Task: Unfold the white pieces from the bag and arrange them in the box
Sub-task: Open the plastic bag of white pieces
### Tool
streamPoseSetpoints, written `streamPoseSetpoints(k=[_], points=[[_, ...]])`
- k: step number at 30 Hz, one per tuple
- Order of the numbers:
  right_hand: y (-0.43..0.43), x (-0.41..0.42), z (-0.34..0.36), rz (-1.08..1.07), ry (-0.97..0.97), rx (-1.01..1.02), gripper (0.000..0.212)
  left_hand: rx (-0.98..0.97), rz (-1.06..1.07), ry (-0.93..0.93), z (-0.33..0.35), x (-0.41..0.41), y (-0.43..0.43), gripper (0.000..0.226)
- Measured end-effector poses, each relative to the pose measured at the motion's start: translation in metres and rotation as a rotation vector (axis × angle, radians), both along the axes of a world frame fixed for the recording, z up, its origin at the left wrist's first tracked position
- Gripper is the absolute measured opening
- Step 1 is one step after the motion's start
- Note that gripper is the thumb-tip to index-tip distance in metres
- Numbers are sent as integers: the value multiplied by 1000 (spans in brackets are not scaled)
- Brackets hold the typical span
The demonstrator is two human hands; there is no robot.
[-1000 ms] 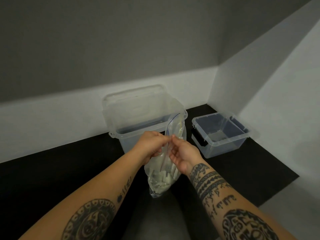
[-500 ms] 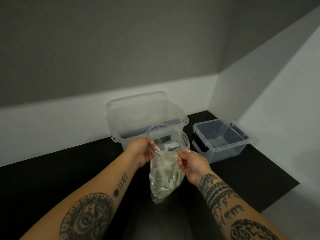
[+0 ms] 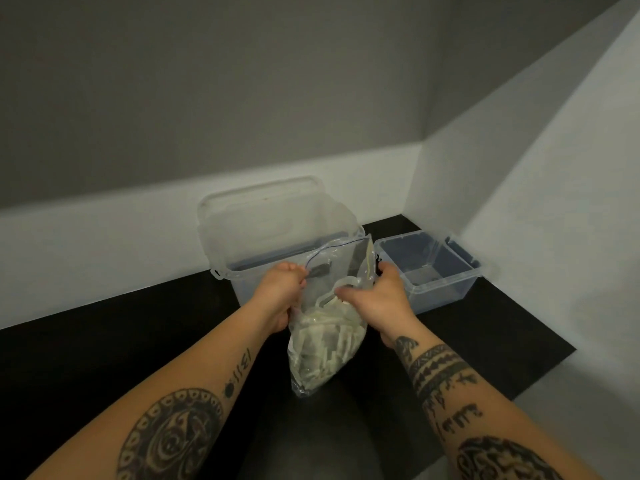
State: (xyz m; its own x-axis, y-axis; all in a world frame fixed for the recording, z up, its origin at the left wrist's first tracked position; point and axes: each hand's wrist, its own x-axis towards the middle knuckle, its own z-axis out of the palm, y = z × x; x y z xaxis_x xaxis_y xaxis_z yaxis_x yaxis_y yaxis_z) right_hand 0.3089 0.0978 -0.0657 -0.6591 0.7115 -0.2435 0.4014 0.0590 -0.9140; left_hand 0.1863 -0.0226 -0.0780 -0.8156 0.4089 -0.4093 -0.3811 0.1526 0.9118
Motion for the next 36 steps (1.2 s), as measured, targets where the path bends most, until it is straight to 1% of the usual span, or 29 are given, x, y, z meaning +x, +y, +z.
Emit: streamPoseSetpoints(k=[1, 2, 3, 4, 5, 8, 10, 12, 13, 15, 17, 18, 19, 20, 21, 22, 23, 24, 25, 26, 27, 28, 29, 31, 32, 33, 34, 35, 36], points=[[-1, -4, 5, -10, 8, -26, 93, -13, -19, 45, 1, 5, 0, 22], [1, -8, 7, -1, -5, -62, 74, -15, -30, 64, 3, 9, 0, 21], [1, -9, 11, 15, -8, -102, 50, -3, -28, 59, 3, 11, -1, 22], [3, -10, 9, 12, 2, -172, 26, 29, -9, 13, 2, 11, -2, 24], [4, -8, 7, 2, 24, -279, 12, 83, 27, -74, 1, 8, -5, 25], [16, 9, -10, 0, 125, -656, 23, 259, 174, -403, -8, -13, -22, 30], [25, 25, -22, 73, 164, -884, 30, 296, 233, -540, -17, -23, -35, 34], [34, 39, -33, 215, 119, -975, 34, 319, 271, -615, -23, -26, -41, 37], [38, 43, -36, 289, 72, -980, 36, 328, 276, -619, -23, -25, -42, 38], [47, 44, -40, 413, 25, -976, 43, 283, 258, -571, -22, -23, -40, 37], [57, 38, -32, 495, -53, -871, 48, 200, 210, -474, -18, -20, -34, 35], [59, 32, -23, 524, -116, -748, 51, 164, 182, -424, -16, -19, -30, 33], [61, 26, -14, 539, -194, -588, 59, 134, 150, -384, -11, -16, -26, 31], [62, 17, -5, 529, -262, -423, 74, 98, 119, -343, -8, -15, -22, 31], [60, 10, 5, 501, -300, -262, 89, 69, 87, -310, -4, -12, -18, 32], [57, 2, 12, 471, -310, -105, 98, 47, 58, -279, -2, -10, -14, 34], [54, -7, 14, 461, -305, 34, 96, 41, 30, -252, 0, -8, -10, 35], [50, -15, 14, 496, -318, 145, 84, 42, 11, -232, 0, -8, -7, 35], [48, -22, 10, 544, -348, 243, 61, 49, 2, -218, 0, -7, -5, 34], [47, -27, 4, 563, -363, 314, 43, 57, -1, -207, 0, -6, -4, 34], [47, -32, -3, 551, -350, 306, 31, 55, -1, -188, -1, -7, -5, 34], [49, -35, -7, 524, -304, 198, 24, 47, -5, -156, -2, -7, -8, 35], [52, -38, -11, 480, -252, 7, 21, 34, -16, -110, -3, -8, -12, 35], [59, -43, -12, 412, -180, -455, 17, -21, -58, -6, -7, -11, -25, 25], [63, -48, -15, 393, -142, -652, 15, -62, -87, 40, -9, -12, -31, 19], [69, -52, -18, 384, -118, -804, 21, -104, -113, 76, -12, -11, -35, 18], [75, -56, -23, 366, -104, -893, 37, -151, -129, 107, -15, -9, -37, 22], [82, -62, -32, 347, -89, -959, 52, -212, -129, 143, -17, -7, -37, 26], [88, -69, -40, 341, -86, -1006, 59, -287, -120, 196, -18, -3, -35, 28]])
